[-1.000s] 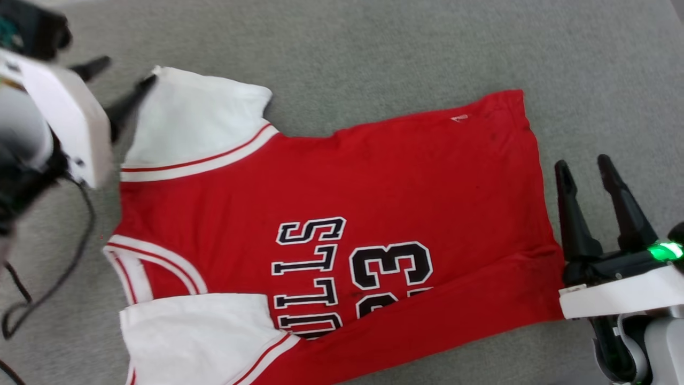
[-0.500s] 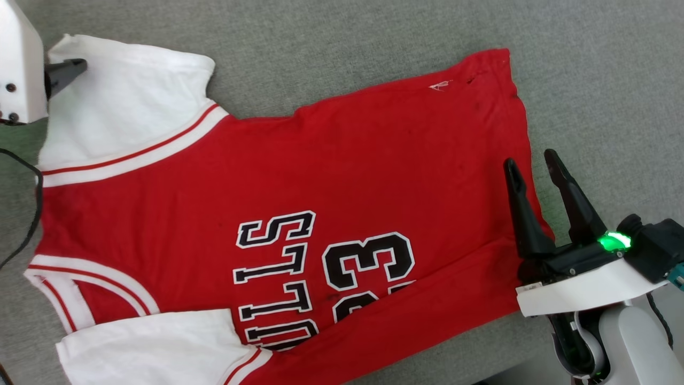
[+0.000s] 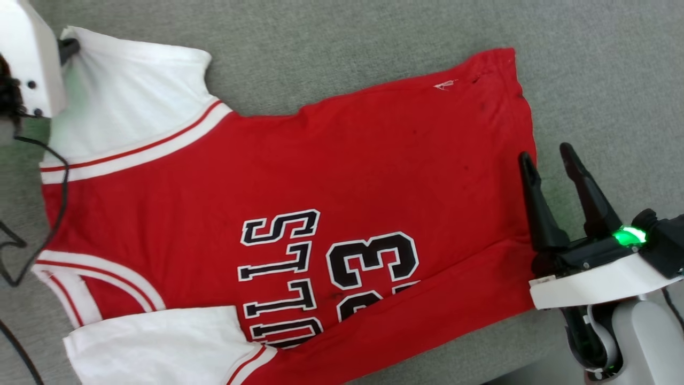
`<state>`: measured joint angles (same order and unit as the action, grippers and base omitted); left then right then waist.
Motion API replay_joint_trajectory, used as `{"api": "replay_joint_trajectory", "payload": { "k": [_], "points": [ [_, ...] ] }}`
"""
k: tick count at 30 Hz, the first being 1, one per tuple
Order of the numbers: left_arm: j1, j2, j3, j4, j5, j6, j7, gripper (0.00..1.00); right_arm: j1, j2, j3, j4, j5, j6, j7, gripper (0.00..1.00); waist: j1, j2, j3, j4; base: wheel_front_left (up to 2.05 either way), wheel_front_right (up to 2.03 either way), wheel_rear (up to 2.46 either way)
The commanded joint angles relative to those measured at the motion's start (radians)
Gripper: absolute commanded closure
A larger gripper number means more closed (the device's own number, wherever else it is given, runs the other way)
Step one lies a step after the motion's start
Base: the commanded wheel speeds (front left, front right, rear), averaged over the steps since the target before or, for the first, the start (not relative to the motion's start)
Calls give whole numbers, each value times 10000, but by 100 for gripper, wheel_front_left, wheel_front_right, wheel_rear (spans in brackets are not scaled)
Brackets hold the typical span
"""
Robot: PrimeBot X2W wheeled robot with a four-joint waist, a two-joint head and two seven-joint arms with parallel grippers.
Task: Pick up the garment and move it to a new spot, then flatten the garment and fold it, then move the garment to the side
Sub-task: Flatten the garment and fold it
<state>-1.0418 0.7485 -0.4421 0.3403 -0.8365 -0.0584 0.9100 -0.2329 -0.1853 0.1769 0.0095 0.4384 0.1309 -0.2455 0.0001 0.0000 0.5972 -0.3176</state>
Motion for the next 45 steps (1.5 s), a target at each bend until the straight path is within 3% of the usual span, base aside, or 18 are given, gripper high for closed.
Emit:
{"api": "replay_joint_trajectory", "payload": {
  "k": [1,6,11,15,22,26,31,36,45],
  "points": [
    [266,-122,-60,97,38,-83,-246,100,-102,-111,-64,-19,-81,-4,42,0,-1,0,-235,220,0,0,0],
    [533,-574,120,-27,-148,-384,-1671,100,13,-492,-285,-220,-153,-4,423,0,-1,0,-899,704,0,0,0],
    [1090,-628,-107,-734,-258,-631,-2601,100,181,-1259,-516,-576,-118,-4,1598,0,-1,0,-1613,1254,0,0,0],
    [1762,-546,-362,-1859,-504,-691,-3089,100,82,-2043,-666,-833,70,-4,3404,0,-1,0,-1980,1703,0,0,0],
    [3088,-331,-647,-4166,-546,-668,-3895,100,-816,-3332,-1147,-951,770,-4,7477,0,-1,0,-2068,2556,0,0,0],
    [3773,-235,-607,-5322,-458,-460,-4283,100,-1595,-3718,-1331,-754,752,-4,9594,0,-1,0,-1849,3030,0,0,0],
    [4334,-237,-549,-6344,-316,-242,-4754,100,-2544,-4042,-1296,-278,450,-5,11501,0,-1,0,-1438,3607,0,0,0],
    [4602,-368,-676,-6946,-48,-159,-5112,100,-3161,-4341,-1258,537,-153,-4,12524,0,-1,0,-1049,4110,0,0,0],
    [4647,-619,-926,-7157,244,-273,-5502,100,-3119,-4286,-840,1702,-278,4,12524,0,-1,0,-667,4691,0,0,0]
  ]
}}
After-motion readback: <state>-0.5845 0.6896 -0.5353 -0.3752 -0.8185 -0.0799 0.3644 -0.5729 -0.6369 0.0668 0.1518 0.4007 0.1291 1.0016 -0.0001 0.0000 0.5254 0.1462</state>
